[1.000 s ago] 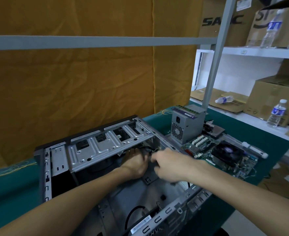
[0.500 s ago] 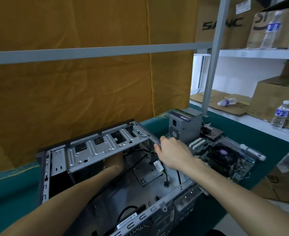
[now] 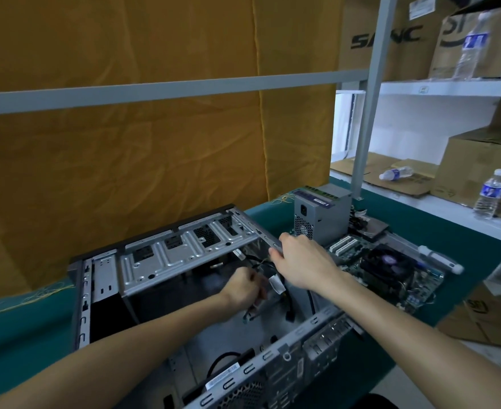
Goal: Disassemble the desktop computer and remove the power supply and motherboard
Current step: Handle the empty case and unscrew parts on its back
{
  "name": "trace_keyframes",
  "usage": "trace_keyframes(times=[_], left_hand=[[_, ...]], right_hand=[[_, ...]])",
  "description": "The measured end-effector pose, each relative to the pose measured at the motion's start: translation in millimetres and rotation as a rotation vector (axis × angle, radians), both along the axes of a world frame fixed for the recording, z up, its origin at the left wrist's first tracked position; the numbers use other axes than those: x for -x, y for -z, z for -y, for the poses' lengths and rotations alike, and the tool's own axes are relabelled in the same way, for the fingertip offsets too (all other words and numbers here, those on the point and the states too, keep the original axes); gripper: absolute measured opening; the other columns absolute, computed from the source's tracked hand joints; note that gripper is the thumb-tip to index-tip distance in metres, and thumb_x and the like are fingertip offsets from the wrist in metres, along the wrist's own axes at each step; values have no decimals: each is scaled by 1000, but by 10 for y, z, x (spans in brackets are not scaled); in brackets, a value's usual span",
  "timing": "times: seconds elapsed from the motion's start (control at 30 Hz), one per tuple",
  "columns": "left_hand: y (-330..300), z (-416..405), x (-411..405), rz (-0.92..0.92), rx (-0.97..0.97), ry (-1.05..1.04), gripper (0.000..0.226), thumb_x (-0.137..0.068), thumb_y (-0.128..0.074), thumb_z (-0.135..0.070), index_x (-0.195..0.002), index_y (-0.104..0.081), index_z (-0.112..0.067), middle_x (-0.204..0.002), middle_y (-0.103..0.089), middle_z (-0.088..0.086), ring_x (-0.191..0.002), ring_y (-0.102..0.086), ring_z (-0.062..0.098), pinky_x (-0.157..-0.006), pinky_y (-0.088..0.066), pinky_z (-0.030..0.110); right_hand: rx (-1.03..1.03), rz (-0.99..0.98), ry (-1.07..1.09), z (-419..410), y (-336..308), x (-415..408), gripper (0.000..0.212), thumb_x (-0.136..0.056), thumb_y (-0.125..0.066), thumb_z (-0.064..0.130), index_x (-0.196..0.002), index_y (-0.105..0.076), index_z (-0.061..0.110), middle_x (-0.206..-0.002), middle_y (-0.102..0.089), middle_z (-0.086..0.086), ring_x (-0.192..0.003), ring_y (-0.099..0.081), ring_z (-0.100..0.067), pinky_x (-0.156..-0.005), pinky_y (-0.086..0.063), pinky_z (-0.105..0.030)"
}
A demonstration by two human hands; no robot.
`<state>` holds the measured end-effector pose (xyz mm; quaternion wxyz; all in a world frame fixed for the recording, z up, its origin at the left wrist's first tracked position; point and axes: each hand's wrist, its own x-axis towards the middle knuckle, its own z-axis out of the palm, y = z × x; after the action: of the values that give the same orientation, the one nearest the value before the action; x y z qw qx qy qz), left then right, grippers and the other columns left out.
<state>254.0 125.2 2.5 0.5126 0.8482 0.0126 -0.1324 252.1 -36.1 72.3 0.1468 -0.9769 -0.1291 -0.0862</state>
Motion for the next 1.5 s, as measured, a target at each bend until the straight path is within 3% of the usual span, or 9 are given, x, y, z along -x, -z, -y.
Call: trace_keyframes(times=[0.23,0.37,0.53,0.8,1.0,1.1,1.23,1.4,1.5], left_hand=[[-17,198,-62,-37,-31,64,37,-109,-29,-11,-90,-57,4,-71,-65,18,-50,-59,25,-50,-56,33],[-48,281,-131,124,-403,184,20,-95,-48,3,-85,-65,1,-85,-73,20,-70,-70,31,-63,-58,39],[-121,301,-134,291,-790,337,28,-100,-48,-13,-123,-60,-1,-120,-65,20,-104,-64,39,-80,-48,41],[-511,73,80,427,-1057,381,21,-99,-47,-23,-95,-65,-12,-90,-63,9,-75,-59,27,-61,-45,35],[-549,-430,46,1013,-988,143,27,-90,-64,-17,-117,-60,-15,-114,-60,6,-100,-56,25,-86,-49,37],[-535,-767,-94,754,-1118,187,74,-91,-62,-7,-156,-30,-23,-148,-41,7,-132,-43,30,-110,-40,41],[-546,-941,-69,604,-1120,271,99,-87,-51,14,-163,-3,-26,-168,-17,7,-151,-26,30,-119,-30,37],[-721,-840,124,574,-1036,124,72,-93,-51,-2,-159,-26,-19,-157,-36,8,-143,-37,30,-114,-40,41],[-784,-540,381,578,-677,216,40,-102,-53,-35,-139,-53,-18,-133,-59,3,-120,-58,20,-102,-49,40]], right_hand=[[-2,12,-4,-7,22,-7,31,-106,-43,42,-91,-48,15,-70,-47,1,-66,-51,-27,-58,-32,-36],[-13,13,3,-18,28,-36,31,-105,-44,42,-90,-48,15,-71,-48,1,-66,-50,-26,-58,-33,-36],[-16,11,7,-17,56,-84,33,-104,-44,43,-89,-47,15,-71,-47,0,-66,-50,-28,-55,-31,-36],[8,-16,21,-8,-14,-18,28,-100,-50,43,-99,-56,16,-80,-61,-3,-66,-57,-23,-50,-34,-33],[127,-114,118,140,-45,381,15,-98,-55,27,-102,-51,13,-77,-51,-1,-72,-54,-27,-62,-42,-34],[135,-142,139,217,-80,515,16,-90,-59,8,-76,-52,9,-68,-52,-3,-58,-51,-19,-47,-34,-32],[122,-112,102,165,-175,465,27,-84,-59,1,-64,-45,11,-58,-48,-4,-49,-44,-19,-44,-30,-30],[94,-134,39,91,-187,126,24,-79,-55,-2,-63,-45,12,-54,-48,-4,-47,-45,-23,-43,-33,-30],[59,-162,-3,25,-241,-134,23,-81,-57,0,-63,-46,12,-57,-48,-4,-51,-46,-23,-47,-35,-30]])
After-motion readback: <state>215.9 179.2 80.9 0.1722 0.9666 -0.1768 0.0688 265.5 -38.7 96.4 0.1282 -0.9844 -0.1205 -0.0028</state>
